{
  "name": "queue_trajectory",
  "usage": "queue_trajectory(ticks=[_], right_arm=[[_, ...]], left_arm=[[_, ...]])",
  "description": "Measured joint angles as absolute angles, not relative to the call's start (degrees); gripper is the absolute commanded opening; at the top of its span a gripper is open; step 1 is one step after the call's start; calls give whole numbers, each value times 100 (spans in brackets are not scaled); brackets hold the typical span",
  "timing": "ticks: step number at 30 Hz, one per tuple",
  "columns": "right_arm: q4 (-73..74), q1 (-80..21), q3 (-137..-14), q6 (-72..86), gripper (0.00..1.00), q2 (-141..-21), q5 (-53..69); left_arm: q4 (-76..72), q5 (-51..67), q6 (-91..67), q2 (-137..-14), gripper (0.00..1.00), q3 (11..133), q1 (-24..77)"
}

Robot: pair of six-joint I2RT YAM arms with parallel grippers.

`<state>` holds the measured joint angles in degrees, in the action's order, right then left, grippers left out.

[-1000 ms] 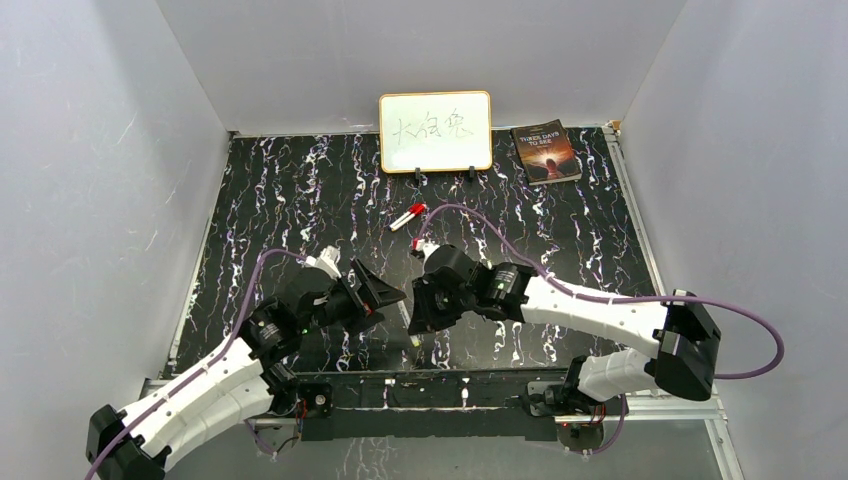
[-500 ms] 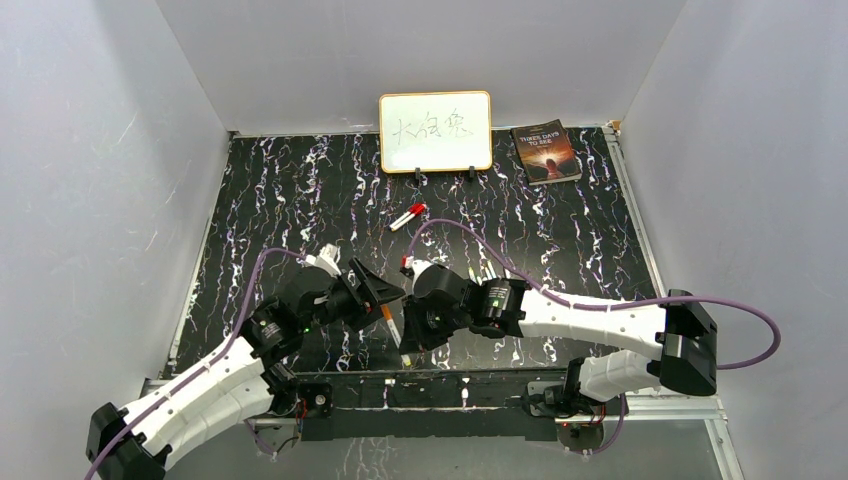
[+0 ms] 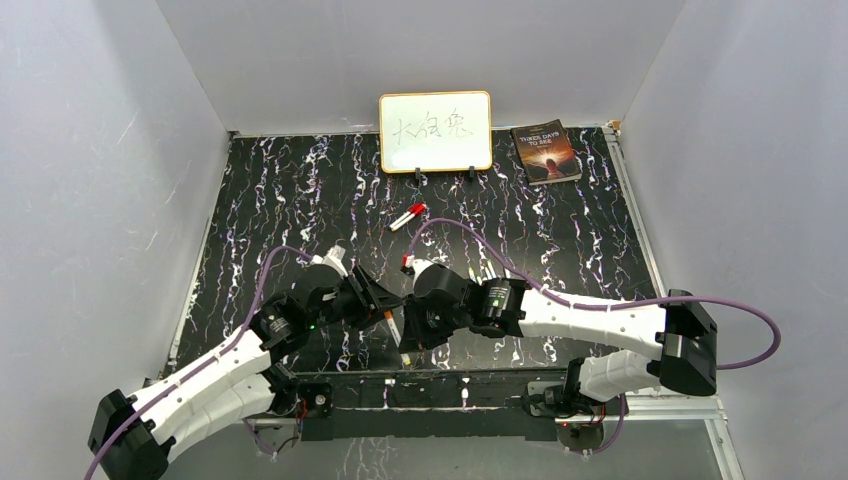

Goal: Open the pen caps
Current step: Open the pen cap from the pen.

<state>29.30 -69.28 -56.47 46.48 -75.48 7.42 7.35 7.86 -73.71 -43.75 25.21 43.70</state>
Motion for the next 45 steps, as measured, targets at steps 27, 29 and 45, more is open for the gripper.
queue_trajectory(ticks=[27,29,45], right_arm=[[2991,-6932,-5647,4641,0,-7684,738],[2989,-6932,-5662,4639,0,-7701,725],[2963,-6932,-5690,4626,0,-7741,679]], left_arm=[[764,945,-7148,-4700,25,2576,4370],[764,982,-7140,-4737,25,2589,4372],[768,1044,-7124,-4790,10,2593,4401]])
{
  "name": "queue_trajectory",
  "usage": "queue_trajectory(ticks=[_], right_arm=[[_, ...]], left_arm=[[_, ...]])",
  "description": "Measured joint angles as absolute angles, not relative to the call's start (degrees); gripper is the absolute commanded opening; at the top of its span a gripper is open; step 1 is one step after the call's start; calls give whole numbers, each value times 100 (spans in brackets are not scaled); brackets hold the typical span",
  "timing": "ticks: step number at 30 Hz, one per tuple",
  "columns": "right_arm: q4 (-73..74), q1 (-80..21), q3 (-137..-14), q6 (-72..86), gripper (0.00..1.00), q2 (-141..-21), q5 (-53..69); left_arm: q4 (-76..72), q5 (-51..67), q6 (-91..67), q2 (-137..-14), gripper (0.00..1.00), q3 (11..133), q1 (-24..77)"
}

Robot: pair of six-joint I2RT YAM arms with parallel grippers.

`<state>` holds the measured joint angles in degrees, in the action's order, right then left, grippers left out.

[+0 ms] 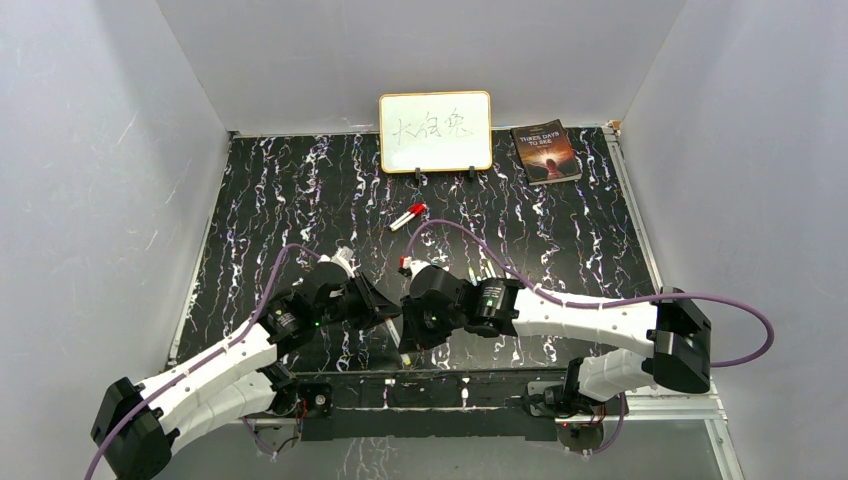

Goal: Open the pen caps
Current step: Open the pen cap from the pen.

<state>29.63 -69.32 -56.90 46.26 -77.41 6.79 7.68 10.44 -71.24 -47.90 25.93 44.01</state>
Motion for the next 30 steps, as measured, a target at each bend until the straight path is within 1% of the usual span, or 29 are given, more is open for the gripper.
queue_trajectory(ticks=[4,5,6,7,9,11,14,18,24,27,30], right_arm=[[2958,-6932,-5688,4639,1,-7743,661],[2958,-6932,-5688,4641,9,-7743,659],[2958,-6934,-5688,4644,20,-7743,657],[2961,-6932,-5688,4646,27,-7743,652],[2956,-6932,-5688,4672,38,-7743,628],[2945,-6934,-5688,4672,44,-7743,591],[2930,-6934,-5688,4678,46,-7743,545],[2934,-6932,-5701,4665,46,-7808,447],[2974,-6932,-5972,4657,46,-8294,305],[2985,-6932,-6099,4659,44,-8399,257],[2987,-6919,-6149,4672,38,-8401,231]], left_arm=[[755,1046,-7109,-4790,2,2593,4405],[749,1046,-7107,-4790,2,2593,4410],[749,1048,-7107,-4790,2,2593,4412],[744,1048,-7105,-4790,2,2593,4416],[711,1055,-7111,-4797,2,2593,4436],[657,1072,-7113,-4807,2,2596,4453],[622,1100,-7113,-4860,2,2639,4482],[530,1111,-7118,-4908,1,2681,4512],[454,1116,-7157,-4932,2,2681,4591],[454,1092,-7159,-4932,1,2685,4622],[447,1087,-7166,-4925,2,2689,4633]])
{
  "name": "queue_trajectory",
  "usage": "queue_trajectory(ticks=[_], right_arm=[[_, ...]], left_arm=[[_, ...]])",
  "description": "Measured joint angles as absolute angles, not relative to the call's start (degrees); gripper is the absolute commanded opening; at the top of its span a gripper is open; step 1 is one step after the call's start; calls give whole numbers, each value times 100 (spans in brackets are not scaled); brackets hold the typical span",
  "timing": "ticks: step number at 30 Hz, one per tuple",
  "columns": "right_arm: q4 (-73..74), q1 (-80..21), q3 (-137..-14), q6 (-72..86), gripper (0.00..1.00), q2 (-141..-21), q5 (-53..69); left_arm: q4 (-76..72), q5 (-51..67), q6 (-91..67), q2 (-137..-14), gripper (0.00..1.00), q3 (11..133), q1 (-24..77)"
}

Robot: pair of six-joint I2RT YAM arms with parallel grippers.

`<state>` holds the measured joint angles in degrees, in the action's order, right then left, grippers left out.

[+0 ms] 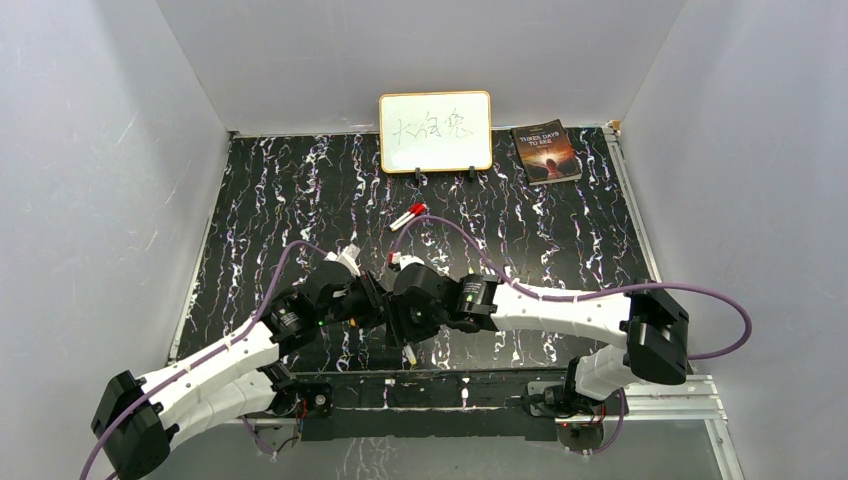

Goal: Open the pen caps
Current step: Open the pen cap from the pen.

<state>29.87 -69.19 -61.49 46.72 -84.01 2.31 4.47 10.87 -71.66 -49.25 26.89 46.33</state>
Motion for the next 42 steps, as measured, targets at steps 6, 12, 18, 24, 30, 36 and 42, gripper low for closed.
queue_trajectory(ticks=[6,12,18,24,30,36,42], right_arm=[[2860,-6814,-6136,4729,5,-8392,373],[2635,-6731,-5894,4880,0,-8256,593],[2259,-6700,-5518,5013,0,-7979,751],[1841,-6698,-5009,5210,0,-7581,794],[1653,-6632,-4705,5345,0,-7271,742],[1520,-6593,-4495,5443,0,-6919,604],[1431,-6593,-4335,5522,0,-6650,486]], left_arm=[[429,980,-7218,-4923,2,2689,4639],[408,943,-7247,-4908,2,2687,4696],[285,947,-7303,-4910,2,2657,4748],[89,1002,-7312,-5103,2,2674,4823],[-34,1048,-7306,-5452,2,2864,4856],[-43,1109,-7266,-5655,2,3109,4856],[-163,1315,-7247,-5776,2,3197,4786]])
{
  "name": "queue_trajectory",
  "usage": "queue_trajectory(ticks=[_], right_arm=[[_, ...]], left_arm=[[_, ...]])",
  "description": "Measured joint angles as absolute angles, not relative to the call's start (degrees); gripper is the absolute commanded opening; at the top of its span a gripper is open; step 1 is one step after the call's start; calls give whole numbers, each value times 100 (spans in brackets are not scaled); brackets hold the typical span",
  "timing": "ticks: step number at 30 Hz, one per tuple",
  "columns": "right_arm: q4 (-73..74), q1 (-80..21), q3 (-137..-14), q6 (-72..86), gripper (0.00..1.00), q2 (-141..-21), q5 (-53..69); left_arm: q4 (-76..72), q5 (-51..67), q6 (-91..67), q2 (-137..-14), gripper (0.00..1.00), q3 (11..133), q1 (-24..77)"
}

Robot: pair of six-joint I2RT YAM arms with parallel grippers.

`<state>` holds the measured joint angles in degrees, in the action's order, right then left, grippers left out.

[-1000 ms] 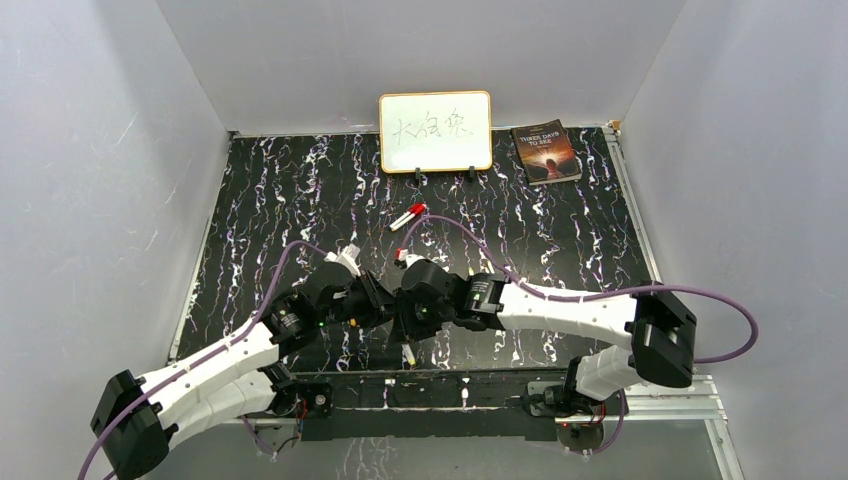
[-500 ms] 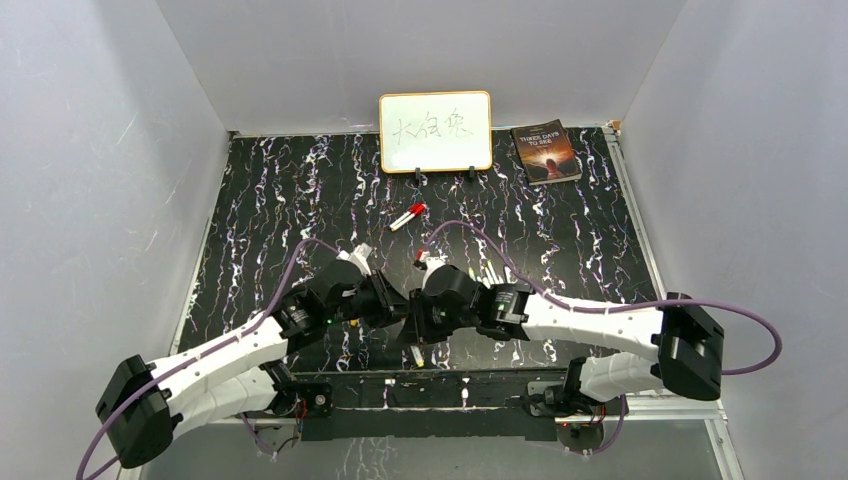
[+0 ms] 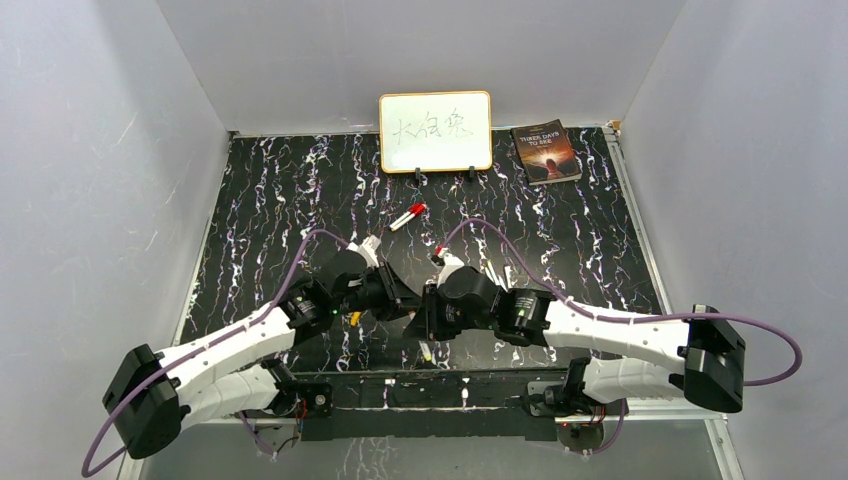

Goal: Open the pen caps
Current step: Open the pen cap from the pen, then place the pen at the center of the board.

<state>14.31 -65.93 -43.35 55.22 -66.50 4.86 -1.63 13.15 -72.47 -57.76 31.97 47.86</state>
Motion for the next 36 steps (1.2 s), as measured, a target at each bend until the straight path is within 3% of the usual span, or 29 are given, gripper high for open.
queue_trajectory(ticks=[10,16,28,36], right_arm=[[1295,-6705,-4191,5706,0,-6556,143],[1846,-7164,-4060,5752,0,-6160,668],[2425,-7201,-3957,5867,0,-5655,637],[3155,-7183,-4200,5675,0,-6045,45]], left_arm=[[-331,1778,-7242,-6003,2,3197,4543],[-307,1031,-7083,-6106,2,3197,3750],[27,980,-6711,-6149,3,3380,3433],[917,1074,-6410,-5260,4,3433,3424]])
